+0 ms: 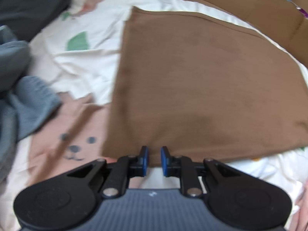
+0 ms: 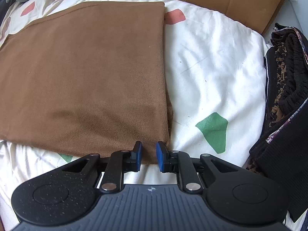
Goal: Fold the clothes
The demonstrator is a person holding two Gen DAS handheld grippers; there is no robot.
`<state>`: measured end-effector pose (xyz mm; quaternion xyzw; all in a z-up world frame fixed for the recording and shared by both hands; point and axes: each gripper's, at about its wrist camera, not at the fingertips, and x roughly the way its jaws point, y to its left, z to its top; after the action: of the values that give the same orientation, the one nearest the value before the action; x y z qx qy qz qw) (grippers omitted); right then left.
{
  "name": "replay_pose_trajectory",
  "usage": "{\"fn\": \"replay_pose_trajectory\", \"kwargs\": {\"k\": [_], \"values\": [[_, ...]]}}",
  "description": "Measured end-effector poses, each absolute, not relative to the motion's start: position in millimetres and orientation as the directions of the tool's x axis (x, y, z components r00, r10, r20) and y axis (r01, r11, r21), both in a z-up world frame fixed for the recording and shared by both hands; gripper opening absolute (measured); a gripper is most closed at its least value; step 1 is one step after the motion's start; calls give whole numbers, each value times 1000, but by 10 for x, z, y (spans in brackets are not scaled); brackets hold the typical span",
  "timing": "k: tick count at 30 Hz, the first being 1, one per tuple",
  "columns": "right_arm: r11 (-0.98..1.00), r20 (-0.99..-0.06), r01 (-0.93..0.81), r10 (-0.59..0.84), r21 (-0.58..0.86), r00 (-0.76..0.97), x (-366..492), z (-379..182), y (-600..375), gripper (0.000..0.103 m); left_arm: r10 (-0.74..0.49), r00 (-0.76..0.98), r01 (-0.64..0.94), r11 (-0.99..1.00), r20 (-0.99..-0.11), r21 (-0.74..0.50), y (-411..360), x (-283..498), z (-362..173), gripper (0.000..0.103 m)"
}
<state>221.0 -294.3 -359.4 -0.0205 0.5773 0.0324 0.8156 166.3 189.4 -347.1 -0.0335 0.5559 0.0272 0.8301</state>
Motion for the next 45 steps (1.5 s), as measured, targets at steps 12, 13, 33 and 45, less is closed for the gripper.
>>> {"fn": "replay_pose_trajectory", "kwargs": {"k": [12, 13, 33, 45], "values": [[991, -927, 38, 108, 130, 359, 2047, -3459, -3178, 26, 59, 413, -278, 958, -909, -65, 2406, 1376, -3313, 25], [985, -923, 59, 128, 160, 362, 2022, -3460, -3226, 28, 44, 418, -292, 952, -907, -88, 2436, 1359, -3312, 26], [595, -707, 402, 470, 696, 528, 1746, -4125, -3860, 45, -198, 519, -436, 775, -832, -456, 2868, 1196, -3644, 46], [547, -636, 351, 514, 760, 575, 1681, -4001, -3940, 22, -297, 624, -438, 633, -723, -638, 3091, 1079, -3779, 37]]}}
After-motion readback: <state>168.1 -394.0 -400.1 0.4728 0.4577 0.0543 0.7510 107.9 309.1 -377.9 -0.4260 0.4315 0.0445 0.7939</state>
